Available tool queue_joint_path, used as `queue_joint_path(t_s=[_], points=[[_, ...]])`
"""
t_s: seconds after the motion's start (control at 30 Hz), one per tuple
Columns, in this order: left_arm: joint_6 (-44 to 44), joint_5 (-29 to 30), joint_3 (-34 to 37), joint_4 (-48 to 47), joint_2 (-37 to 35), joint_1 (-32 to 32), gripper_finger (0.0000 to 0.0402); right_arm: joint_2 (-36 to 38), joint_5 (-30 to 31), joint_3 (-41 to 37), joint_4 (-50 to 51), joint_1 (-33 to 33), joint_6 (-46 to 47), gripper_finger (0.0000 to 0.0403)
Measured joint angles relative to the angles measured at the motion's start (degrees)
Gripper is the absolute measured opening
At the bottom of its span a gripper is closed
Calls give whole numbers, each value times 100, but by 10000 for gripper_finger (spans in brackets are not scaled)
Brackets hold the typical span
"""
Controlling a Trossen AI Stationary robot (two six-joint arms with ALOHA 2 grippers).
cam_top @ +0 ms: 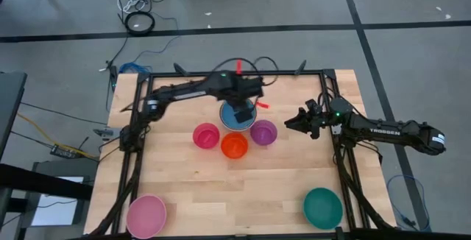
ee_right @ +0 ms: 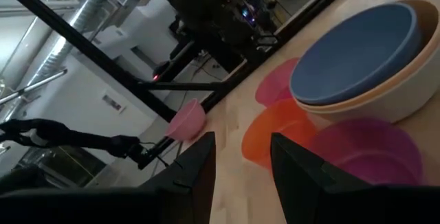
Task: Nest bowls inside each other
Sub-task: Stack the pink bowl on top of the blue bowl
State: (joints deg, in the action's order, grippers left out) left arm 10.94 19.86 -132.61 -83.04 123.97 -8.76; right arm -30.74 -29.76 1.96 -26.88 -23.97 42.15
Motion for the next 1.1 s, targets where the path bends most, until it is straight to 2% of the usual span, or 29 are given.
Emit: queue_joint_path(t_s=[0.1, 0.17, 0.3, 0.37, 0.63, 0.8, 1.1], points=[[474, 46, 64, -686, -478, 333, 168, -1, 1, -2, 12, -2, -86, 129], [749, -37, 66, -697, -727, 649, 174, 0, 1, -2, 55, -22, -140, 129], [1307, -614, 172, -684, -1235, 1477, 176, 2, 0, -2, 185, -82, -186, 129], [1619, -901, 475, -696, -1468, 1974, 174, 0, 0, -2, 184, -117, -186, 129], [3420, -1878, 1935, -696, -1782, 3970, 165, 0, -105, -2, 210, -400, -57, 129], [4326, -2499, 2773, -530, -1776, 5001, 165, 0, -179, -2, 227, -585, -38, 129], [4980, -2616, 3473, 478, -1776, 6314, 158, 0, -187, -2, 256, -870, -11, 129]])
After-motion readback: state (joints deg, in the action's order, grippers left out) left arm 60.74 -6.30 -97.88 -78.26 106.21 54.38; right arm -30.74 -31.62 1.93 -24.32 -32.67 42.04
